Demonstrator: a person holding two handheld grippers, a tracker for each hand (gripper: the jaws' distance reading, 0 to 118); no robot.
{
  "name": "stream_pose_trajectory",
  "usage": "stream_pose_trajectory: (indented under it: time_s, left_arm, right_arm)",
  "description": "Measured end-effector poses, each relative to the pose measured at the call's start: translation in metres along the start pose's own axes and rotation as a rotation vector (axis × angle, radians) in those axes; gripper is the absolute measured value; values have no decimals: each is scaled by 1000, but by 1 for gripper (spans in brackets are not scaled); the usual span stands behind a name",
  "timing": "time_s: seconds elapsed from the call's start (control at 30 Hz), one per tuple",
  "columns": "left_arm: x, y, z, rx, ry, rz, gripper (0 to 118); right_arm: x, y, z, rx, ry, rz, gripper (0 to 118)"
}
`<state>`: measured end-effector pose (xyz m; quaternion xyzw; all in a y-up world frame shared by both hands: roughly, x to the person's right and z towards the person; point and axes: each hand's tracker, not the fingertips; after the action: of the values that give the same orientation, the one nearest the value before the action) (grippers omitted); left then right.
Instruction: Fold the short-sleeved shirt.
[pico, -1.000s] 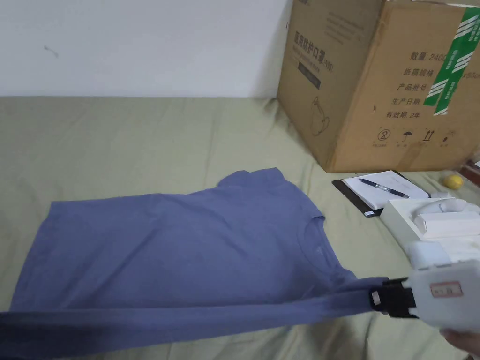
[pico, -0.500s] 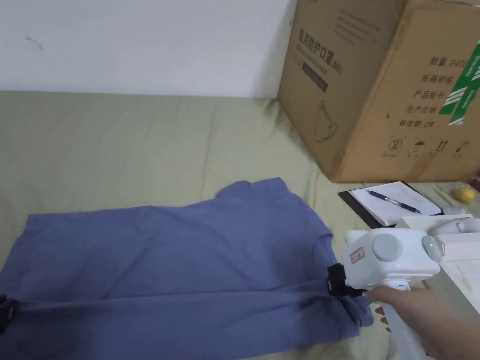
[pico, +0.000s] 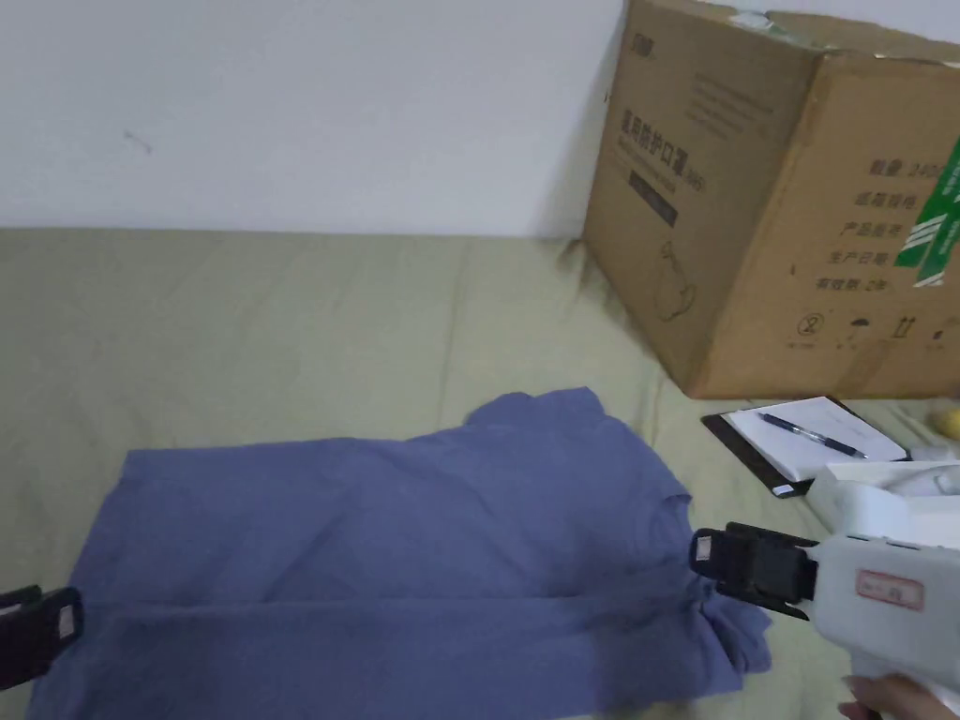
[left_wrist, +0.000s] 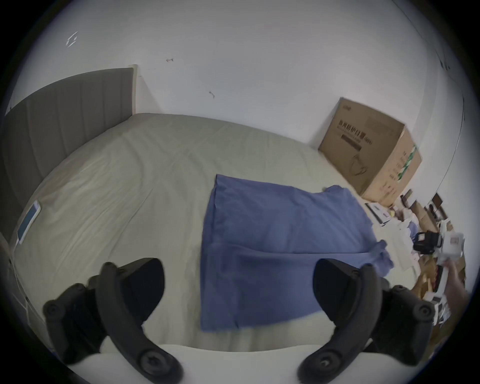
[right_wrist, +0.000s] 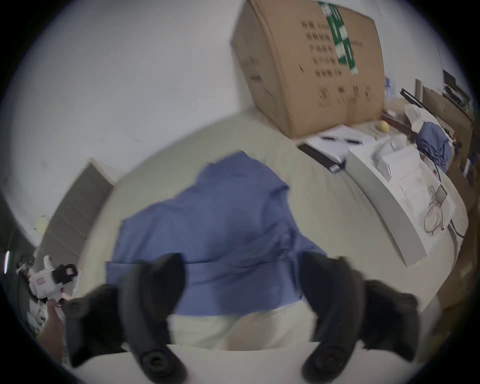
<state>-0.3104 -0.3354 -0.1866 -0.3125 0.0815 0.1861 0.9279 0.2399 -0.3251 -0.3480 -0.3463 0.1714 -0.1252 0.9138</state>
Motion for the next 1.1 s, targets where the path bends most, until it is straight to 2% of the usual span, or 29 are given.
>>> stream_pose_trajectory:
  time_s: [0.03,0.07,0.1,0.17,0.2,0.3,0.33,0.47,0.5,0.53,0.57,0.6,0.63,0.67,0.73,0.87,1.0,1.1]
  left_arm:
    - [2,-5,14,23,-14,7,86]
    - [6,-11,29,52,-19,10,35]
    - [10,-17,42,65,-14,8,0]
    - [13,-29,62,100,50,7,0]
    - [12,-31,72,94,30,19,0]
    - [5,-23,77,20,46,46,0]
    - [0,-17,71,-40,64,36,0]
    - [-29,-4,2,-466,179,12,0]
    - [-34,-7,-12,-493,158,14,7]
    - [-37,-9,-22,-509,137,24,31]
    - [-41,-12,-33,-526,122,49,72]
    - [-46,-12,-45,-509,98,122,72]
    - [-49,-14,-56,-498,85,166,85]
    - [-52,-15,-67,-473,101,218,115]
    - [-56,-11,-78,-425,116,248,112]
    - [-59,-24,-111,-491,256,223,113]
    - [-36,-39,-140,-597,331,-28,116]
    - [-27,-41,-143,-584,371,-81,115]
  right_arm:
    - [-9,-6,13,34,17,15,47]
    - [-18,-13,26,61,21,34,8]
    - [-27,-20,37,85,21,50,0]
    - [-41,-33,54,129,61,47,0]
    - [-46,-37,60,133,100,44,0]
    - [-69,-46,71,115,122,94,0]
    - [-74,-46,73,104,125,134,0]
    - [-96,-50,76,67,121,303,0]
    - [-100,-51,77,62,121,327,0]
    - [-100,-52,77,62,119,339,0]
    - [-102,-53,78,62,121,346,0]
    - [-104,-54,79,58,123,354,0]
    - [-105,-56,79,54,124,355,0]
    - [-104,-56,79,46,124,354,0]
    - [-104,-58,77,20,131,335,0]
    - [-92,-59,68,-10,138,294,0]
    - [-89,-55,59,-11,125,272,0]
    - [-85,-53,51,-19,128,233,0]
